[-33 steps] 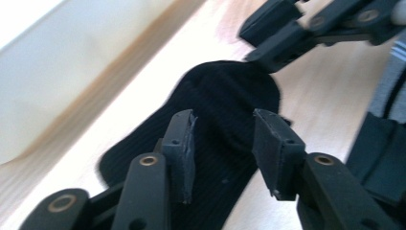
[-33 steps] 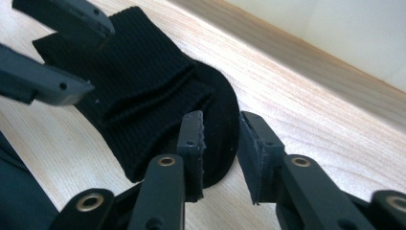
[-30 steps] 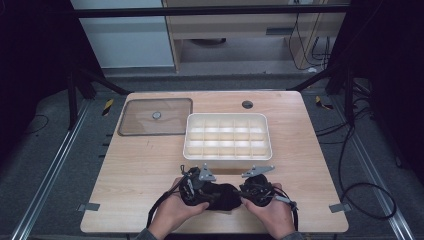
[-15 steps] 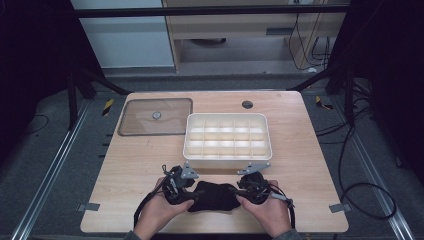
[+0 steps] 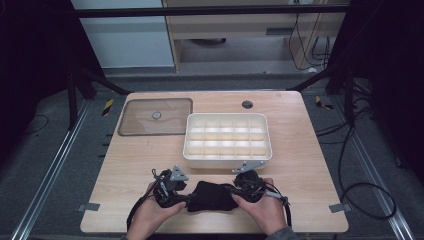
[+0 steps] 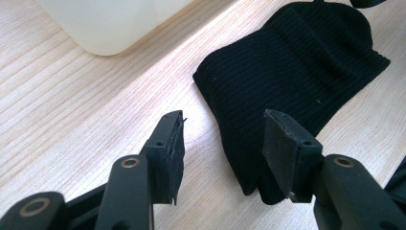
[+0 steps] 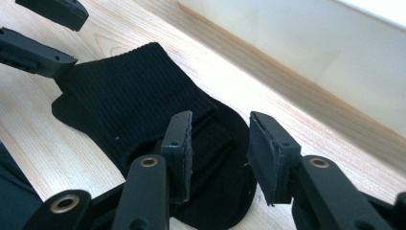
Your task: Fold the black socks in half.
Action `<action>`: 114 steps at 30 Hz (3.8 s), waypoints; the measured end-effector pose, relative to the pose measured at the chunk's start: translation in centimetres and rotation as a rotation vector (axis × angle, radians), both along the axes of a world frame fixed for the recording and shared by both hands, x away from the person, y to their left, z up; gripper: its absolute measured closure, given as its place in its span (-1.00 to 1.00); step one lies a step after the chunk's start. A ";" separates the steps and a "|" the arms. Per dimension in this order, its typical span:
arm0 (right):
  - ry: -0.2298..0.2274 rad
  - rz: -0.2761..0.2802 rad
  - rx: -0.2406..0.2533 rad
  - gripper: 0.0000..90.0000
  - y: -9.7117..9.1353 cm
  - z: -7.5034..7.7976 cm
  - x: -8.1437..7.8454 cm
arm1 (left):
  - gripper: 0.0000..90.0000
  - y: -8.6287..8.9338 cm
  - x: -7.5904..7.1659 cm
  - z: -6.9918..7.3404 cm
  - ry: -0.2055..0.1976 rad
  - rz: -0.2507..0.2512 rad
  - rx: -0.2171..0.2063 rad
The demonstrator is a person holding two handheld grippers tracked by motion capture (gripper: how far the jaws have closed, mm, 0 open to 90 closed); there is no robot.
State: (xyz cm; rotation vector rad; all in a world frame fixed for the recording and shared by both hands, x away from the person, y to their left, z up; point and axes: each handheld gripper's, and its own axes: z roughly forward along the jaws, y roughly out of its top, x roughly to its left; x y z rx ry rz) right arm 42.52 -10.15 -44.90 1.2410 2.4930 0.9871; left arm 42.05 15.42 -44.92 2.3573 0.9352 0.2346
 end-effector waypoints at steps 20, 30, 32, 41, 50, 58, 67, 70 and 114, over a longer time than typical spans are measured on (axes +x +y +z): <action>0.008 -0.021 -0.020 0.35 0.1 -0.6 0.7 | 0.37 -0.6 0.2 -2.1 0.094 -0.057 0.030; 0.030 -0.038 -0.019 0.34 -0.5 -1.5 1.0 | 0.48 -0.9 0.1 -2.5 0.105 -0.078 0.043; 0.040 -0.045 -0.011 0.33 -0.5 -1.6 1.0 | 0.53 -0.9 0.0 -2.5 0.105 -0.082 0.044; 0.061 -0.026 -0.020 0.31 -0.5 -2.2 0.9 | 0.71 -1.0 0.0 -2.5 0.110 -0.104 0.044; 0.095 -0.007 -0.017 0.48 -0.5 -2.9 0.5 | 0.84 -0.8 0.2 -2.5 0.100 -0.103 0.043; 0.109 0.004 -0.008 0.70 -0.4 -3.0 0.4 | 0.85 -0.8 0.4 -2.2 0.082 -0.095 0.040; 0.114 0.004 -0.008 0.75 -0.2 -2.9 0.2 | 0.85 -0.6 0.5 -1.4 0.061 -0.093 0.035; 0.105 0.020 -0.008 0.75 -0.3 -2.9 0.2 | 0.86 -0.6 0.5 -1.2 0.057 -0.095 0.031; 0.096 0.021 -0.009 0.76 0.9 -2.2 0.5 | 0.87 -2.1 0.9 1.8 -0.005 -0.158 0.017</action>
